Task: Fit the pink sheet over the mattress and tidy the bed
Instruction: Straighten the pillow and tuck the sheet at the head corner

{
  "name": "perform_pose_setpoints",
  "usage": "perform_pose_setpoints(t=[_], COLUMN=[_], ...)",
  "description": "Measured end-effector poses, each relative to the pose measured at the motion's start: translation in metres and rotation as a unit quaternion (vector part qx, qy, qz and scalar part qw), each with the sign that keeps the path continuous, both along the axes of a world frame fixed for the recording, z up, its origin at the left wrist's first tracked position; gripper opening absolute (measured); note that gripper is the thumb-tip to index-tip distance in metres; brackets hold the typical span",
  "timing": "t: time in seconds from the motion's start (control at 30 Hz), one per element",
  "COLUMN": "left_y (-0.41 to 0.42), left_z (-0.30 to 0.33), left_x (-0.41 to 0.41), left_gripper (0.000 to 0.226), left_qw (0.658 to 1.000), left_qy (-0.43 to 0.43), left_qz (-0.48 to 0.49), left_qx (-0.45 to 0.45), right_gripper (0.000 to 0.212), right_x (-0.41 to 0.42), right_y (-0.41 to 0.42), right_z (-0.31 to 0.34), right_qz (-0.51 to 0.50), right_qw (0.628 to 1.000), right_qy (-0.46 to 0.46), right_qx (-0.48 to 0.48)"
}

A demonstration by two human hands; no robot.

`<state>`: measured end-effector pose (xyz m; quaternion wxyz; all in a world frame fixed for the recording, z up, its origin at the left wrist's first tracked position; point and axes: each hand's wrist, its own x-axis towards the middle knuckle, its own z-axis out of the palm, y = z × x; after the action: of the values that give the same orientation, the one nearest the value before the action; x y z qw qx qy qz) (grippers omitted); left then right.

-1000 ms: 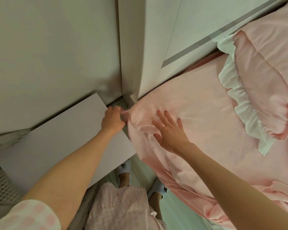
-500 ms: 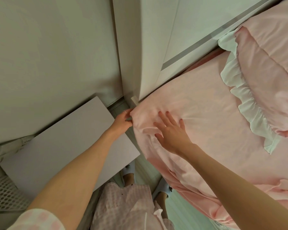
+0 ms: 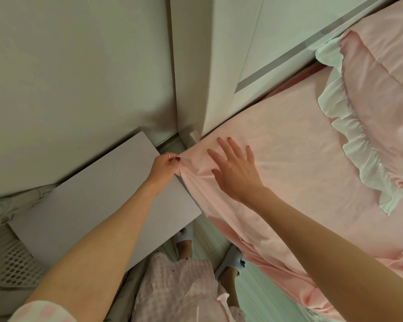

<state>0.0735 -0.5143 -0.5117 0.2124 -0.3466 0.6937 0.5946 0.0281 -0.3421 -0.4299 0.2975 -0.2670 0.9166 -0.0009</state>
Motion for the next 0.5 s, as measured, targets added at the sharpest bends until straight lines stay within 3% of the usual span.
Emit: perform_pose_setpoints(t=[0.27,0.43,0.5], left_y=[-0.006,-0.014,-0.019], left_z=[-0.001,0.004,0.004], left_x=[0.012,0.020,0.028], left_gripper=[0.012,0.008,0.016], left_qw=[1.000,1.000,0.999], left_qy=[0.007,0.013,0.020], left_qz=[0.016,-0.028,-0.041], left_qx=[0.020,0.003,0.002], right_gripper=[0.050,0.047,0.045], right_x=[-0.020,-0.037,-0.039], right_y=[-0.021,-0.039,-0.046], right_z=[-0.007,-0.010,-0.013], right_qz=[0.078,0.119,0.145], right_qw=[0.995,0.993,0.989], right_qy=[0.062,-0.011,-0.024], right_qx=[-0.017,-0.019,-0.001])
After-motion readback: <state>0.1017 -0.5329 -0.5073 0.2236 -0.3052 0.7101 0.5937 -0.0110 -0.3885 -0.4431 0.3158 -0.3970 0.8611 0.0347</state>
